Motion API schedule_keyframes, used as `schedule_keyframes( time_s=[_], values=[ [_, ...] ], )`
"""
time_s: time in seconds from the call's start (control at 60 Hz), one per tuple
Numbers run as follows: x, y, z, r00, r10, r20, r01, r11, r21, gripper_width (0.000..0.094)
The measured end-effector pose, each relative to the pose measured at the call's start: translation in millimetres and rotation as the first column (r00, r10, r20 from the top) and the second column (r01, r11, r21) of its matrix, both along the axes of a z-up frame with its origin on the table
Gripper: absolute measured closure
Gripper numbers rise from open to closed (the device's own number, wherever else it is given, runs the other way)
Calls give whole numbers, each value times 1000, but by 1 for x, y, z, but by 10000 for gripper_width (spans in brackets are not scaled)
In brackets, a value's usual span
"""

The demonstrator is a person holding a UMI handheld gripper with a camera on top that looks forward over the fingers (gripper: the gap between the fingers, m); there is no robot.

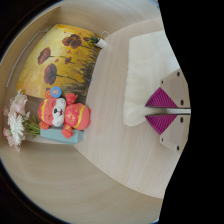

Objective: Fold towel

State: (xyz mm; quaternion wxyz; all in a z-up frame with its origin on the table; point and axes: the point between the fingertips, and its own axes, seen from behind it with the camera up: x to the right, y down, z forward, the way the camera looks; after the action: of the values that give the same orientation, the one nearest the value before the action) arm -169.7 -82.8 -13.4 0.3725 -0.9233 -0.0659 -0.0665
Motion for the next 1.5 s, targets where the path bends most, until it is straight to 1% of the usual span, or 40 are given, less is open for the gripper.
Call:
schedule_keyframes(
  time_s=[0.05,0.083,0.133,0.2,0.267,0.35,0.433,0.483,0.533,0.55,0.583,0.633,0.667,0.717,0.75,0.783,0.867,0.933,1.017,1.117,1.25,1.4,1.5],
  values=[
    [0,-1,6,1000,15,1,-15,1000,-20,881],
    [1,0,16,1000,30,2,-29,999,-14,881],
    [9,3,43,999,43,20,-43,999,19,881],
    [33,8,80,998,36,44,-39,997,68,881],
    [69,11,110,998,5,68,-13,994,110,879],
    [115,13,133,997,-44,64,35,990,136,880],
    [163,13,133,997,-71,27,66,987,145,880],
    [189,13,126,996,-91,7,89,986,138,861],
    [217,14,110,995,-99,2,98,987,130,794],
    [222,12,102,994,-113,1,112,986,120,761],
    [241,10,85,993,-116,2,116,989,90,659],
    [259,4,61,993,-119,17,118,992,40,467],
    [267,-3,47,994,-109,25,109,994,-4,388],
    [277,-8,37,995,-97,33,98,995,-34,358],
    [272,-11,35,995,-99,25,100,994,-34,343],
    [274,-8,36,996,-86,-3,86,996,-20,327],
    [275,-7,48,995,-94,-33,94,996,2,292],
    [271,-7,71,994,-110,-26,111,994,26,257],
    [263,-6,103,995,-94,-42,97,992,80,208],
    [236,-13,151,994,-79,-77,90,986,142,200],
    [190,-39,198,989,-48,-138,77,975,209,202],
    [139,-81,231,982,-11,-190,60,966,253,199],
    [118,-110,240,981,-15,-191,67,961,269,193]
  ],
)
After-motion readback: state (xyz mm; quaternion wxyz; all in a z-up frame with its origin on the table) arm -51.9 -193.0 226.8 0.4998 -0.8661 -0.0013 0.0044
